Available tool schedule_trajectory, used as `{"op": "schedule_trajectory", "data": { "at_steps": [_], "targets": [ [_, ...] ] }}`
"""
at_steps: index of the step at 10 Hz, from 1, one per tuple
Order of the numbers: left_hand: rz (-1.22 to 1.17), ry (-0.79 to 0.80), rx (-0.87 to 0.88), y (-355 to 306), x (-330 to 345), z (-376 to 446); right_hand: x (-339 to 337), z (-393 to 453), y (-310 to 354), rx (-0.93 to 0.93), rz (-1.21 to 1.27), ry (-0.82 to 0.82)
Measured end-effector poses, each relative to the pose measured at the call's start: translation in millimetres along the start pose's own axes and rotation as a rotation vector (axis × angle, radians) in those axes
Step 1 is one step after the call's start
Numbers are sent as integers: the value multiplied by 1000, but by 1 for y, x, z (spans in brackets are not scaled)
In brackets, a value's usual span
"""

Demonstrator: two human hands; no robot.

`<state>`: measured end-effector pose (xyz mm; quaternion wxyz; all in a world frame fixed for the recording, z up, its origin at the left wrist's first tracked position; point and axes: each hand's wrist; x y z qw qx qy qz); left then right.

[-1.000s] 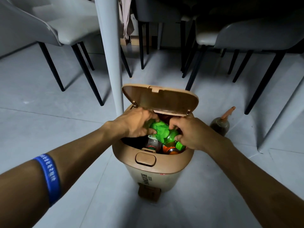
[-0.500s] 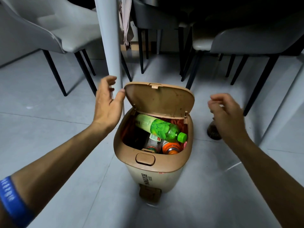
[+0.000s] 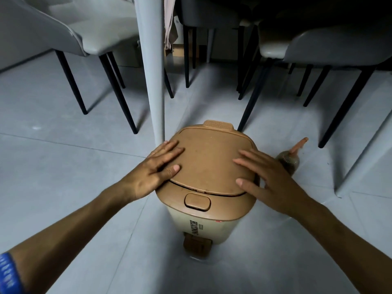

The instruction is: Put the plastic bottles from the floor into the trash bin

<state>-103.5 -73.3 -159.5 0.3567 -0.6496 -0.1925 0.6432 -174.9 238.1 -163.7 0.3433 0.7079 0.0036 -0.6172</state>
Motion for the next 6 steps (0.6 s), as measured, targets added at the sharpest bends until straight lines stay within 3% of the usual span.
{"op": "schedule_trajectory", "data": {
  "at_steps": [3,4,6],
  "targets": [
    [-203,-45,-72,4,19,-7,3,-2,-12,94,47,146],
    [-244,-73,-79,1,22,-11,1,-1,-11,149,187,159],
    [-286,-97,-71,5,16,-15,6,-3,-3,165,297,18]
  ]
}}
Point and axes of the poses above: each hand's wrist, its own z-axis towards the middle knuckle, its own x-axis out of the palm, y = z × x, and after that the axes turned 11 degrees about x, right-handed
